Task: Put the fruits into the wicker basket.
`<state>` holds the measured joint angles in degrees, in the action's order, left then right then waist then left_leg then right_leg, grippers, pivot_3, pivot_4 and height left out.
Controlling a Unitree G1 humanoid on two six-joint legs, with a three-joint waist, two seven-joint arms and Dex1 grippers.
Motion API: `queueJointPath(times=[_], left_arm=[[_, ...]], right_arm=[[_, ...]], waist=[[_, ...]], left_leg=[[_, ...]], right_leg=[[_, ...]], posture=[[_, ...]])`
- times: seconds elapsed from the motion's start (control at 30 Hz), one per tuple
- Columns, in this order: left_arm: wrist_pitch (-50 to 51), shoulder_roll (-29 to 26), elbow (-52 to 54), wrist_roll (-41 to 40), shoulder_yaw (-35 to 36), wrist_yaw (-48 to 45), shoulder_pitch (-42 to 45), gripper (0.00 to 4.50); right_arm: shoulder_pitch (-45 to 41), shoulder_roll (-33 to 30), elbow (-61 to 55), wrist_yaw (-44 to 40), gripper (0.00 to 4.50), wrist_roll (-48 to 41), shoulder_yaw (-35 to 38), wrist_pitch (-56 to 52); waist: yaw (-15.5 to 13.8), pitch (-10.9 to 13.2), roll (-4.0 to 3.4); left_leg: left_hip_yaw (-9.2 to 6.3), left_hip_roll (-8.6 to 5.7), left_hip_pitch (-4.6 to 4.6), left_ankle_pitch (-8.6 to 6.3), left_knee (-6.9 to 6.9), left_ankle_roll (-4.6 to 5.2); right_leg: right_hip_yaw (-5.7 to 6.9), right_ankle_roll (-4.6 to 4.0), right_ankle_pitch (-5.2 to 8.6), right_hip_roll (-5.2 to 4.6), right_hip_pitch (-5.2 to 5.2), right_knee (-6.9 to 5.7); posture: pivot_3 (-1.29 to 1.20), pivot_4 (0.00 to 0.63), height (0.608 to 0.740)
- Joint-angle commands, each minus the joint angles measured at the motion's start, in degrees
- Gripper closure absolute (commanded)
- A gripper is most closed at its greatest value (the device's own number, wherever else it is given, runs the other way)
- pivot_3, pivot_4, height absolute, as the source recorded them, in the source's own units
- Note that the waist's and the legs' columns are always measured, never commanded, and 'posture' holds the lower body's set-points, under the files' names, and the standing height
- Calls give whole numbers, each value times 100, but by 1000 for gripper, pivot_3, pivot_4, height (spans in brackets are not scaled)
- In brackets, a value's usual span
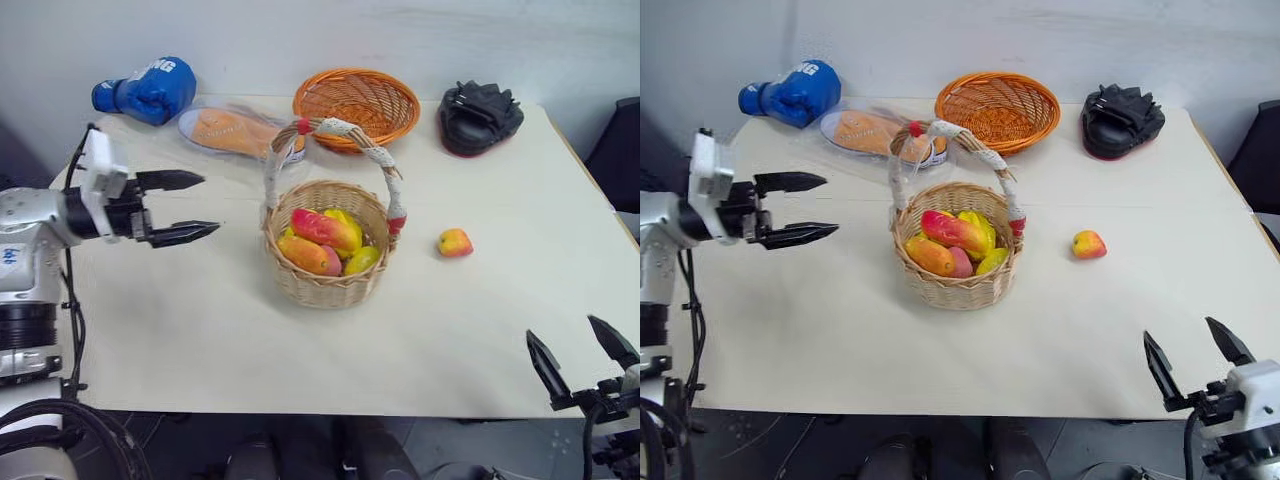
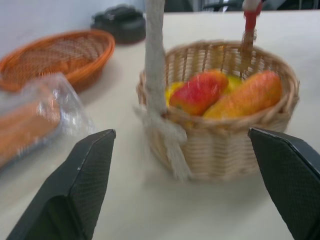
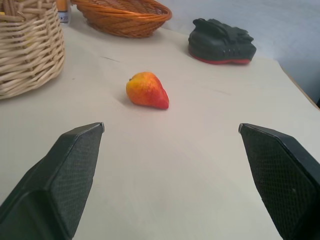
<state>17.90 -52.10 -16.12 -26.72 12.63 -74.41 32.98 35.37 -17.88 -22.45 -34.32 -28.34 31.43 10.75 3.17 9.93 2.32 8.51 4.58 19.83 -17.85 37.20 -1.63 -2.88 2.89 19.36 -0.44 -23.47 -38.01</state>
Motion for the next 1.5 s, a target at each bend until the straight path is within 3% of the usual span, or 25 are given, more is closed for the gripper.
queueJointPath(times=[0.03, 0.17, 0.27, 0.37, 0.53, 0.73, 1.07, 1.2, 1.27, 1.4, 1.5], left_arm=[[149, -78, 591, -294, 277, -96, -444, 36], [453, 99, 1317, -695, 501, 69, -936, 36], [462, 410, 1759, -842, 455, 288, -1065, 36], [526, 620, 2022, -920, 371, 502, -996, 36], [519, 891, 2380, -954, 193, 719, -1026, 36], [280, 1006, 2304, -770, -70, 723, -910, 36], [267, 868, 2303, -690, -103, 743, -1027, 36], [245, 816, 2132, -709, -71, 730, -900, 0], [289, 822, 2189, -760, -96, 709, -940, 0], [270, 847, 2213, -726, -172, 676, -960, 0], [452, 866, 2289, -827, -59, 855, -1065, 0]], right_arm=[[-69, 6, 254, -211, 0, 24, -113, 210], [-1035, -787, 1, -229, 0, -247, -393, -719], [-2687, -1827, 352, -212, 0, -458, -830, -2099], [-3886, -2318, 980, -293, 0, -309, -1317, -2888], [-5459, -2310, 2462, -309, 0, -23, -1960, -3650], [-6704, -2241, 4382, -651, 0, 974, -2703, -2999], [-7656, -1880, 5947, -1091, 0, 1621, -3048, -2532], [-7629, -1833, 5989, -1130, 976, 1611, -2884, -2326], [-7531, -1889, 5856, -1159, 1375, 1536, -2753, -2217], [-7124, -2015, 5237, -1604, 1506, 1265, -2466, -1826], [-6156, -2146, 3528, -2674, 1506, 454, -2184, -1536]], waist=[[-2, 0, 0], [26, 1, 1], [121, 5, -7], [113, 7, -11], [10, 11, -16], [38, 13, -20], [165, 17, -26], [179, 19, -29], [179, 20, -31], [172, 21, -33], [142, 27, -42]], left_leg=[[-2, 0, 2, 0, -1, 0], [-4, 2, 12, -3, 4, 4], [13, -1, 3, -6, 6, 10], [1, 1, -4, 1, -4, -2], [-11, 24, 44, 6, -5, -20], [22, 10, 58, -8, 23, 4], [22, 14, 56, -7, 45, 3], [21, 16, 54, -5, 44, 0], [22, 15, 55, -5, 44, 0], [22, 14, 55, -6, 43, 0], [20, 14, 56, -6, 41, 0]], right_leg=[[1, -1, 0, -1, -1, 1], [2, 1, -2, -7, -4, 0], [-12, 6, -11, -6, -2, -2], [-15, 2, -8, 12, -5, -5], [-17, -8, 3, 44, -45, 6], [-24, 15, -4, 16, -54, 11], [-27, 17, -6, 19, -54, -14], [-27, 17, -6, 21, -54, -17], [-27, 17, -6, 19, -54, -16], [-27, 18, -6, 19, -54, -15], [-26, 19, -5, 19, -54, -13]], posture=[[0, 150, 740], [0, 150, 740], [0, 150, 740], [0, 150, 740], [0, 150, 740], [0, 150, 740], [0, 150, 740], [0, 150, 740], [0, 150, 740], [0, 150, 740], [0, 150, 740]])
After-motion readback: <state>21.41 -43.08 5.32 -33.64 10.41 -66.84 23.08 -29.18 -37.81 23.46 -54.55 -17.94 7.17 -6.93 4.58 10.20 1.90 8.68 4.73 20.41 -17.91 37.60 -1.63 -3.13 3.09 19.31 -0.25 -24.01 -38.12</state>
